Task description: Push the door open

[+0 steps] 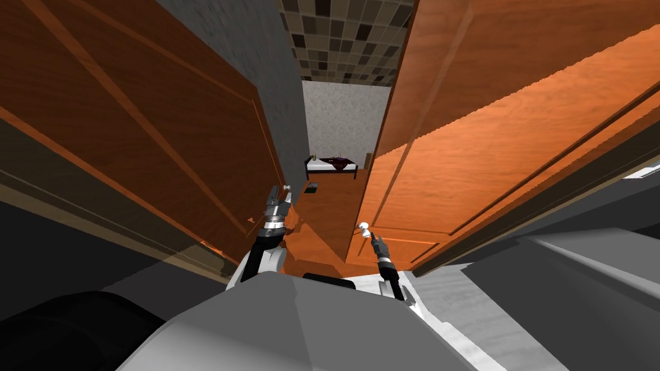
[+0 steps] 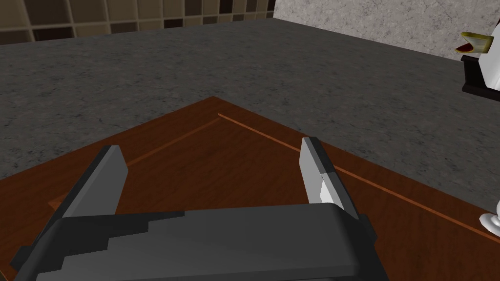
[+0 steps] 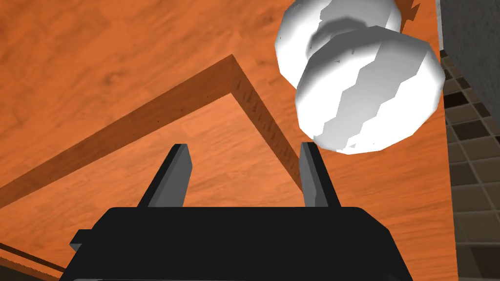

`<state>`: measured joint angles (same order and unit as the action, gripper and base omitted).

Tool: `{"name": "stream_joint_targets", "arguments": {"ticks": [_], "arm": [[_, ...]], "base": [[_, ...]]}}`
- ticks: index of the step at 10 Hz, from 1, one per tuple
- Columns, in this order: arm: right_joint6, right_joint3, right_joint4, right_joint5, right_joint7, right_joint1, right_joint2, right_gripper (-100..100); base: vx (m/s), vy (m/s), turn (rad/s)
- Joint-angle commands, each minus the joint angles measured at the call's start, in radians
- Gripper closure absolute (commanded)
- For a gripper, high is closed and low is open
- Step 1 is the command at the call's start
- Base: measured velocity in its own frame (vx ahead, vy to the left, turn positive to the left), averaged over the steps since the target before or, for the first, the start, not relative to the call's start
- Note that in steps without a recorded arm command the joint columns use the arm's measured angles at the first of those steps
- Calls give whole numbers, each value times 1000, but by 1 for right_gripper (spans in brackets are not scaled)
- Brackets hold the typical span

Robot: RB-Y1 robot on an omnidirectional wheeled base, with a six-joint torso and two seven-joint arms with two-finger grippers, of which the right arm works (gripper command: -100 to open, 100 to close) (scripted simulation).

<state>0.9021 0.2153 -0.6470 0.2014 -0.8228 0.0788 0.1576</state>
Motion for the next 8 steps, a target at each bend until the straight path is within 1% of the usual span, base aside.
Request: {"name": "stream_joint_targets", "arguments": {"ticks": [1,5,7,8], "arm": [[14,-8,4,24,-48,-12,4,-100],[33,9,-2,63,-151,-49,51,-100],[33,9,-2,63,-151,-49,51,-100],[42,17,-4,81,-198,-66,72,-100]], "base": [[-43,112,-49],[-43,94,-36],[-15,29,-10],[-25,77,-16]]}}
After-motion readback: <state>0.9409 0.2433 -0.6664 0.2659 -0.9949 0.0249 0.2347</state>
